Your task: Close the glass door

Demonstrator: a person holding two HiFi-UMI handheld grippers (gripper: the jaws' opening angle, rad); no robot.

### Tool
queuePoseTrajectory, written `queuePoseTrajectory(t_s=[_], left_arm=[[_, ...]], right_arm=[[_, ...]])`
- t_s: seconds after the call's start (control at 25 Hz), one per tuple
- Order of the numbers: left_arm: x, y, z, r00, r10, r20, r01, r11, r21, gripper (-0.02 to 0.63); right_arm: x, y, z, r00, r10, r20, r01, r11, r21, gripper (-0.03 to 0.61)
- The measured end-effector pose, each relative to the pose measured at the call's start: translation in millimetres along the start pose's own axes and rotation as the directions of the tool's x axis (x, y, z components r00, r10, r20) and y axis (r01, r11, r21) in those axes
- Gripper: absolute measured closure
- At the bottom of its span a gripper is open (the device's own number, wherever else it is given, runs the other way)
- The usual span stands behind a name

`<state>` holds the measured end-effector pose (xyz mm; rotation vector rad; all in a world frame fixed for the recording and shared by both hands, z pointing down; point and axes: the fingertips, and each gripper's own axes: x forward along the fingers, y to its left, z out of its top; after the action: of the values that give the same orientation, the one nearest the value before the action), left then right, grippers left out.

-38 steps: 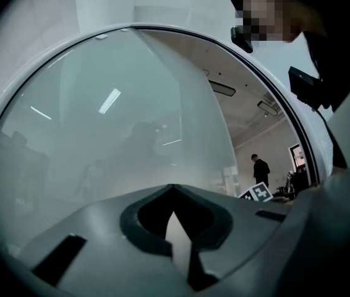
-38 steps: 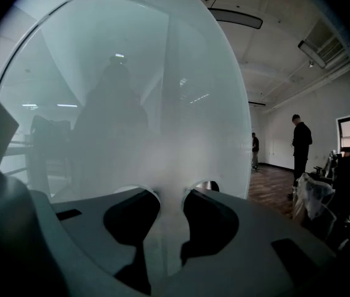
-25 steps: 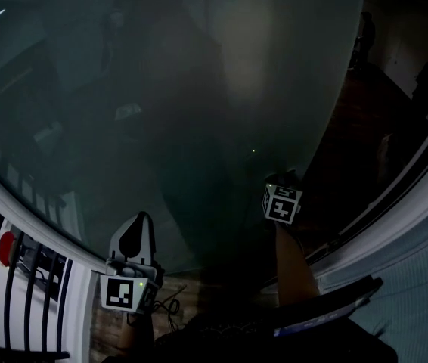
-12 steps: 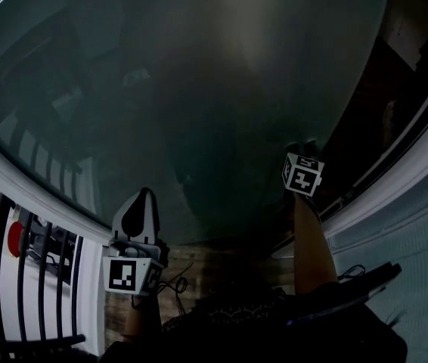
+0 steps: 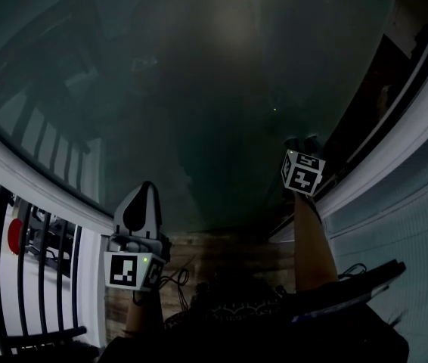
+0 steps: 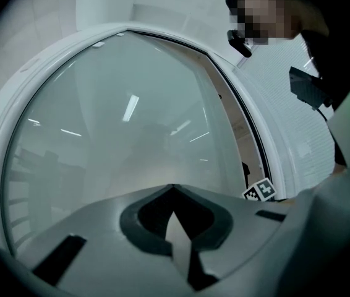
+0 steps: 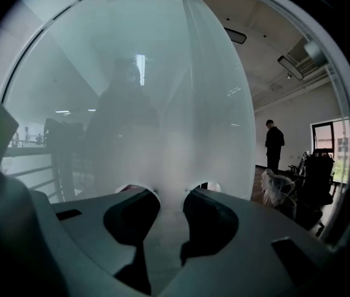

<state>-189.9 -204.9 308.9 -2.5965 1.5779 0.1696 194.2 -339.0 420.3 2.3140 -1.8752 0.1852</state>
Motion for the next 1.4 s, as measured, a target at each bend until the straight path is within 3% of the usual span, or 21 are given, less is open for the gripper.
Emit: queuePoseTrajectory(t_s=[0.36,0.84,1.4], left_arm=[[-55.0,-30.2,20.3,0.999,0.047,0.026,-0.047,0.999,-0.012,0.612],[-134.2,-49.6,45.1,0.983,0.182,0.014,-0.182,0.983,0.007,0.612],[-167.5,-50.9,59.0,0.980,0.195,0.039,-0.196,0.980,0.023,0.612]], right_arm=[[-38.7,11.9,8.2,0.999,0.035,-0.006,-0.035,0.999,-0.016,0.459],[-80.4,29.7,19.7,0.997,0.083,-0.007,-0.083,0.996,-0.033,0.459],[-101.5,34.7,18.6,0.998,0.065,-0.007,-0.065,0.998,-0.023,0.459]])
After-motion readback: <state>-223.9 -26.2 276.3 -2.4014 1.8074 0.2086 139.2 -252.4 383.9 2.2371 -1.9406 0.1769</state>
